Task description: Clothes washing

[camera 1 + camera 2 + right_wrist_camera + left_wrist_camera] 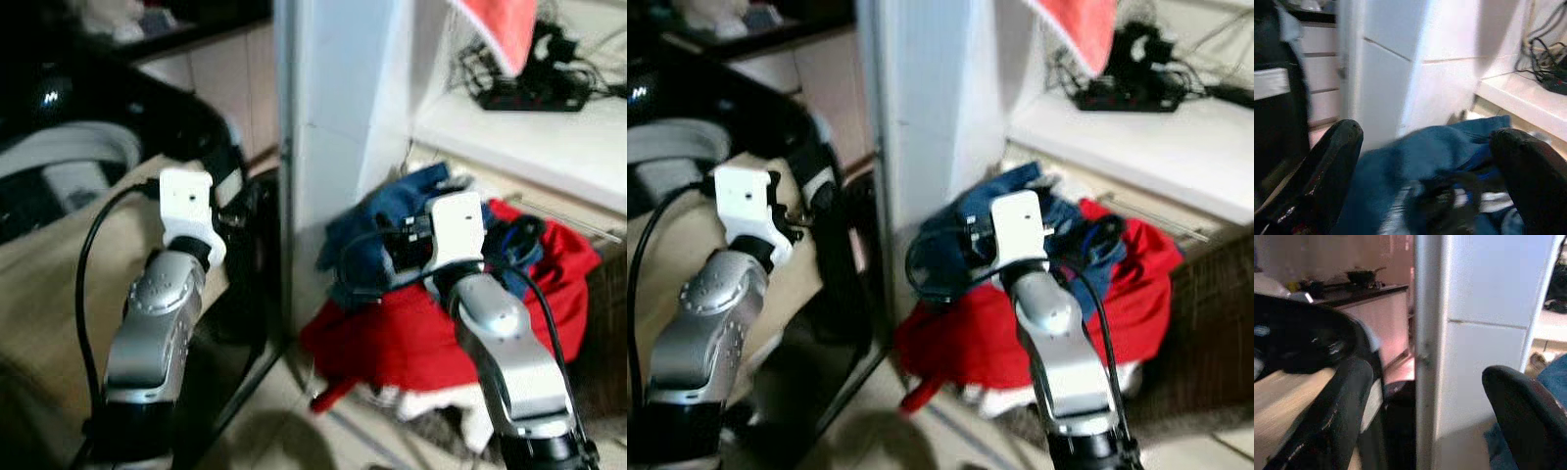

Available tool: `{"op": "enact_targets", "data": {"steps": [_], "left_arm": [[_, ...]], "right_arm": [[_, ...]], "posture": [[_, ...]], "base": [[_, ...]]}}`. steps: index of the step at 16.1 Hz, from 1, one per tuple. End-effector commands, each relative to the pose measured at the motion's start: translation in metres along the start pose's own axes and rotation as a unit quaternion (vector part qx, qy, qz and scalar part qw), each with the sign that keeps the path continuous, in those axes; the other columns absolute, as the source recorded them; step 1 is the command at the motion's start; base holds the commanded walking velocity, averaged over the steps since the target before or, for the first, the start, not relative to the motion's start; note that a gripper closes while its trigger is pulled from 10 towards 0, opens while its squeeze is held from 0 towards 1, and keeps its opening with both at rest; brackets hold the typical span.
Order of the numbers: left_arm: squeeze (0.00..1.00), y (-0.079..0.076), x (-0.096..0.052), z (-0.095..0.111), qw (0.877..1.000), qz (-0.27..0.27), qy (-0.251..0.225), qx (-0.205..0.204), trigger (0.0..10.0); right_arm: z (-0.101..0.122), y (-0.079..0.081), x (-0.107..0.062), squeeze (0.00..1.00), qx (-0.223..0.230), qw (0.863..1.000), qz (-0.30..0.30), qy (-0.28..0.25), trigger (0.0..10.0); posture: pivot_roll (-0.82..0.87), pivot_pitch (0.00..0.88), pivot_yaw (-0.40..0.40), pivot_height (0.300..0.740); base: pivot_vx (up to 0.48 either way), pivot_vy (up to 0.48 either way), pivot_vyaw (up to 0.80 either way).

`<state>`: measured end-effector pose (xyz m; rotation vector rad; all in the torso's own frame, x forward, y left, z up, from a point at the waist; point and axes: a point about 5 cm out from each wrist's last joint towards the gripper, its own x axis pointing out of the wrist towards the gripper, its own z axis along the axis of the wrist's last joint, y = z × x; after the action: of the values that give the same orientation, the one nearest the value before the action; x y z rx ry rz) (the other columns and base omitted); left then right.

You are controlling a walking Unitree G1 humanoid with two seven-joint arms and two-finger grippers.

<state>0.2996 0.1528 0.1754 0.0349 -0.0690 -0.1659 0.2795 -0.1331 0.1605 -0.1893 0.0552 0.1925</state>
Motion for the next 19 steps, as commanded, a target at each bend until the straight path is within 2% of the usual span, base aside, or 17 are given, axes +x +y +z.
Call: {"op": "enact_targets", "data": {"steps": [1, 5, 8, 12, 18, 19], "left_arm": [[0.0, -0.006, 0.0, 0.005, 1.0, -0.016, -0.004, 0.006, 10.0], [0.0, -0.005, -0.004, 0.005, 1.0, -0.016, -0.004, 0.002, 10.0], [0.0, -0.009, -0.006, 0.006, 0.999, -0.032, -0.005, 0.004, 10.0], [0.0, -0.015, -0.001, 0.01, 0.999, -0.052, -0.013, 0.005, 10.0], [0.0, -0.018, 0.0, 0.01, 0.998, -0.056, -0.012, 0.0, 10.0], [0.0, -0.019, 0.0, 0.011, 0.998, -0.055, -0.013, -0.002, 10.0]], "right_arm": [[-0.001, -0.006, -0.001, 0.0, 0.012, 1.0, -0.015, 0.0, 10.0], [0.002, -0.004, -0.009, 0.0, 0.044, 0.999, 0.0, -0.01, 10.0], [0.0, -0.004, -0.011, 0.0, 0.062, 0.998, -0.004, -0.002, 10.0], [-0.001, -0.002, -0.014, 0.0, 0.054, 0.999, -0.005, 0.003, 10.0], [0.004, -0.01, -0.014, 0.0, 0.05, 0.998, -0.027, -0.012, 10.0], [0.008, -0.013, -0.013, 0.0, 0.07, 0.997, -0.034, -0.024, 10.0]], "posture": [[-0.04, 0.0, 0.0, 0.74], [-0.04, 0.0, 0.011, 0.74], [-0.04, 0.0, 0.018, 0.74], [-0.05, 0.0, 0.028, 0.74], [-0.05, 0.0, 0.022, 0.74], [-0.05, 0.0, 0.022, 0.74]], "base": [[0.424, 0.0, 0.0], [0.377, 0.0, 0.0], [0.0, 0.0, 0.0], [0.0, 0.0, 0.0], [0.0, 0.44, 0.0], [0.0, 0.48, 0.0]]}}
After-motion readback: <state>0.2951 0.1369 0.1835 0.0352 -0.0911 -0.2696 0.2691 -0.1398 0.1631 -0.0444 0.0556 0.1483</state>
